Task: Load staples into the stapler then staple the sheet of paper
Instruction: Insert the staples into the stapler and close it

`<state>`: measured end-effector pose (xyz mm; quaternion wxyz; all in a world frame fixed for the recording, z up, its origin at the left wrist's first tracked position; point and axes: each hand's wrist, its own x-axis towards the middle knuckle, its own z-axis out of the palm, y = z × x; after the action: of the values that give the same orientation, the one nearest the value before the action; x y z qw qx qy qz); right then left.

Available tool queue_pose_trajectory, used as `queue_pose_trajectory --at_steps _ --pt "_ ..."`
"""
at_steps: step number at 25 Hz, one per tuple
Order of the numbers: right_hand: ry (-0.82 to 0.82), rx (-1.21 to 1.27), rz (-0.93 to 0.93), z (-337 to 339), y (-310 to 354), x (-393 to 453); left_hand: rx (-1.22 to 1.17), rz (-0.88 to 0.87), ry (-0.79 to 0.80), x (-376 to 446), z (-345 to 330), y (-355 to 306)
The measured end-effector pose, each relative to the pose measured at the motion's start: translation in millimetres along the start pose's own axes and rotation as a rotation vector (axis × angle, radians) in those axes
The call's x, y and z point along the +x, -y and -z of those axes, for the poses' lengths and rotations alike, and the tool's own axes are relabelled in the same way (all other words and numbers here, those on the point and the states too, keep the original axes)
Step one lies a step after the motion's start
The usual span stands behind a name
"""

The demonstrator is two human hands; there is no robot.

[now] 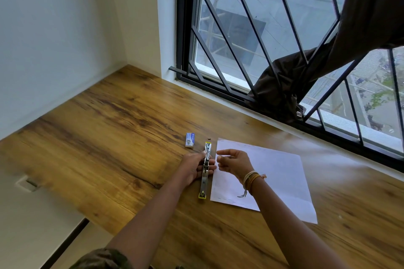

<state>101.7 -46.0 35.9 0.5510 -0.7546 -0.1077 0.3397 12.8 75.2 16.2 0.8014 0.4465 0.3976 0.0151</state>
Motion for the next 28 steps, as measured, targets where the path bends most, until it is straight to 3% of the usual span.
queue_pose_trajectory --at_steps 6,28 --pt "-0.095 -0.355 0.114 -14 -10 2 -0.020 -0.019 0.046 -1 3 0" --pt "-0.179 -0.507 0.231 -16 -13 2 -0.017 0.000 0.014 -2 1 -3"
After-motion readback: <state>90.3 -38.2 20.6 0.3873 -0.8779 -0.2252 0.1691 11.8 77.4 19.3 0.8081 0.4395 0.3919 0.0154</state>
